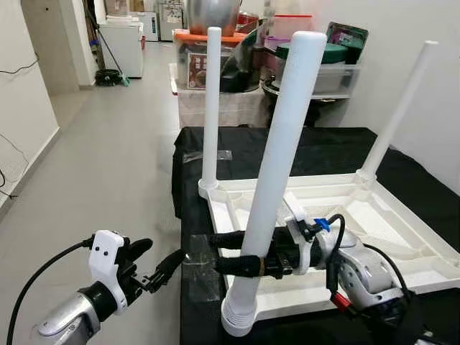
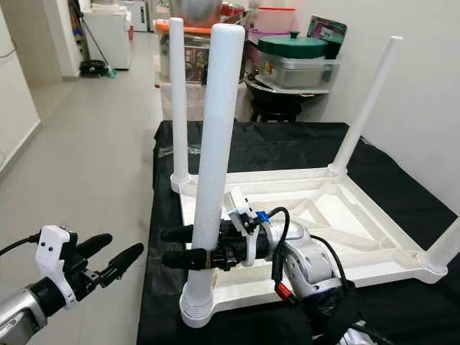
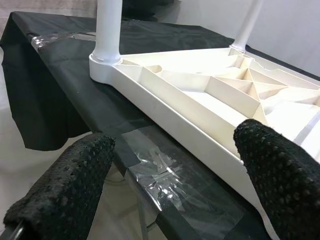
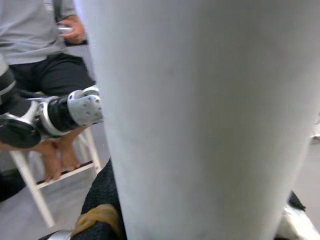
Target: Building children table
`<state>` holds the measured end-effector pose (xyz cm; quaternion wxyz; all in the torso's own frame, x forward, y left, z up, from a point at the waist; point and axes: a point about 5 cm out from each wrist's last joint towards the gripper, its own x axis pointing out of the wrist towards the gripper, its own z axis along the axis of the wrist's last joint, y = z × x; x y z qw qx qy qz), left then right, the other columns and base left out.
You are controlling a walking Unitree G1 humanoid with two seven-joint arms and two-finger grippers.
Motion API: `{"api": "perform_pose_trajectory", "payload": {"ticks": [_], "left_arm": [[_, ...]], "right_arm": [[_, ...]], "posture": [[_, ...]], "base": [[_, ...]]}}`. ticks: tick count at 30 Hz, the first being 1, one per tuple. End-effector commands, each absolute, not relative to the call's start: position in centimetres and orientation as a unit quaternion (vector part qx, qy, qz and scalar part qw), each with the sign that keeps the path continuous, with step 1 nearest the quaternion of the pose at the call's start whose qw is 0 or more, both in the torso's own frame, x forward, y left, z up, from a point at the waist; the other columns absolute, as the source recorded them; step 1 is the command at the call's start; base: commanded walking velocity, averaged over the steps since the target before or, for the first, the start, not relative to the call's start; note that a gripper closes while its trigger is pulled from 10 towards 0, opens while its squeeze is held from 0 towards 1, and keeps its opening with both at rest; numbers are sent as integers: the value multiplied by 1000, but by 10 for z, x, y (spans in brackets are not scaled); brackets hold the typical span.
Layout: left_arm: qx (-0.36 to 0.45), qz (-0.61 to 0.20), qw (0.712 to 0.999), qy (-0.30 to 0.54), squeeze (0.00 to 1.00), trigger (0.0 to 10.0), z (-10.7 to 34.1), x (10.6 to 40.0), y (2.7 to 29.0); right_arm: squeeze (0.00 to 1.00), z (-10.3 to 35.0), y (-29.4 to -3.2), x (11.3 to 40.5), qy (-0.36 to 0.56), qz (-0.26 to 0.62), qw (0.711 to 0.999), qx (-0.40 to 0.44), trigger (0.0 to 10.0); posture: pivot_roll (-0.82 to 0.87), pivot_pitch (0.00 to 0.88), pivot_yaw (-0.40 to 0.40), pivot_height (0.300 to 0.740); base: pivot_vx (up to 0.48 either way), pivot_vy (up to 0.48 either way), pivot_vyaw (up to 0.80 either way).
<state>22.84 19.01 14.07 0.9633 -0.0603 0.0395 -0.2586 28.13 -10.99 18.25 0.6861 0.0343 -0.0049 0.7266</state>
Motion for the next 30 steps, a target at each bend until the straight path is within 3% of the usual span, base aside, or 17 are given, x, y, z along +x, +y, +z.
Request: {"api": "perform_pose_trajectory", "payload": {"ticks": [1, 3, 7, 11, 12, 15, 19, 24, 28, 30], "left_arm": [[-63, -262, 962, 49, 0, 10000, 138, 229, 190], [-63, -261, 962, 49, 0, 10000, 138, 230, 190], [-64, -260, 962, 48, 0, 10000, 137, 230, 189], [-65, -259, 962, 47, 0, 10000, 137, 230, 189], [-65, -259, 962, 47, 0, 10000, 137, 230, 189], [-67, -258, 963, 46, 0, 10000, 136, 231, 189], [-69, -259, 962, 45, 0, 10000, 136, 232, 187], [-69, -261, 962, 44, 0, 10000, 136, 234, 186], [-70, -259, 962, 42, 0, 10000, 136, 235, 186], [-71, -259, 962, 41, 0, 10000, 135, 235, 186]], "right_arm": [[0, 165, -105, 279, 28, 713, 699, 34, 0], [0, 160, -105, 273, 28, 694, 720, 19, 0], [0, 154, -105, 267, 31, 679, 733, 0, 0], [0, 147, -109, 264, 37, 626, 779, -26, 0], [0, 147, -109, 264, 37, 626, 779, -26, 0], [0, 140, -113, 274, 40, 529, 847, -29, 0], [0, 131, -118, 282, 70, 449, 890, -36, 0], [0, 126, -119, 287, 98, 399, 911, -44, 0], [0, 113, -124, 293, 149, 285, 946, -38, 0], [0, 110, -124, 293, 156, 270, 950, -33, 0]], "posture": [[125, 0, -55, 740], [120, 0, -55, 740], [115, 0, -58, 740], [103, 0, -59, 740], [103, 0, -59, 740], [97, 0, -59, 740], [94, 0, -59, 740], [92, 0, -59, 740], [92, 0, -64, 740], [92, 0, -64, 740]], "base": [[0, 0, 0], [0, 0, 0], [0, 0, 0], [0, 0, 0], [0, 0, 0], [0, 0, 0], [0, 0, 0], [0, 0, 0], [0, 0, 0], [0, 0, 0]]}}
